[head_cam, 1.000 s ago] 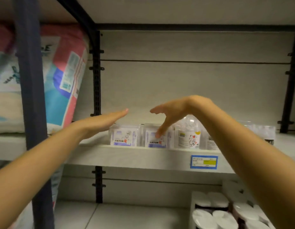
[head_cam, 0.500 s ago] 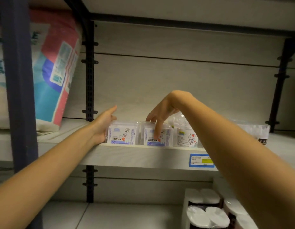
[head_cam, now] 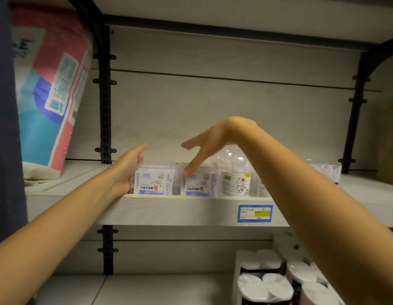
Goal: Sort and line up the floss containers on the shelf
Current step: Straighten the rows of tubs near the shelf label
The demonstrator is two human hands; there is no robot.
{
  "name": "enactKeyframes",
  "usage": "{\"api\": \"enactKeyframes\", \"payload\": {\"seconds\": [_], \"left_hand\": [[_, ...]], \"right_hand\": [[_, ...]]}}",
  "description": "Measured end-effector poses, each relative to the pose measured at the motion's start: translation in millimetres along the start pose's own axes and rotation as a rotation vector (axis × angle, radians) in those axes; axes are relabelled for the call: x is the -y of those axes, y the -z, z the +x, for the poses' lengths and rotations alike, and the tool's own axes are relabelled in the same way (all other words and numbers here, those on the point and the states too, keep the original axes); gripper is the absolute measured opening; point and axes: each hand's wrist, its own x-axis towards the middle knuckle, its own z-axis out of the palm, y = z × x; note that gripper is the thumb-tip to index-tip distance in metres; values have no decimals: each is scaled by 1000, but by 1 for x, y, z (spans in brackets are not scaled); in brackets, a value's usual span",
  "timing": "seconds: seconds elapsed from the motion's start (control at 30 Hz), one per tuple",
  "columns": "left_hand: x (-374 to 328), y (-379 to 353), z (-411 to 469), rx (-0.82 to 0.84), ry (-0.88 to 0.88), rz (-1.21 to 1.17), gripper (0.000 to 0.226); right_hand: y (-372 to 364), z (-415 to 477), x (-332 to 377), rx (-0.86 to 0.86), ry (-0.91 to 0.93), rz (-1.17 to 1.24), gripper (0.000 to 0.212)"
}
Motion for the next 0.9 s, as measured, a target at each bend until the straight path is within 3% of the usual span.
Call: {"api": "enactKeyframes", "payload": {"seconds": [0.1,0.17,0.27,0.33,0.4,0.5,0.77,0.9], "left_hand": [[1,5,5,-34,-28,-42,69],[1,6,7,-36,-47,-87,67],[3,7,7,-43,-64,-113,65],[4,9,8,-75,-76,-124,66],[3,8,8,-85,-53,-131,68],[1,2,3,-78,-26,-120,73],[1,-8,-13,-116,-32,-84,74],[1,-6,-18,-110,-37,-59,76]], "right_hand": [[-10,-48,-32,-432,170,170,73],[-23,-81,-68,-707,186,302,52],[-56,-118,-144,-1166,35,588,37],[-81,-128,-193,-1276,-146,847,42],[-107,-125,-229,-1125,-245,1127,54],[-131,-108,-251,-877,-218,1421,69],[-129,-83,-262,-600,-124,1502,80],[-130,-81,-256,-589,-129,1462,80]]}}
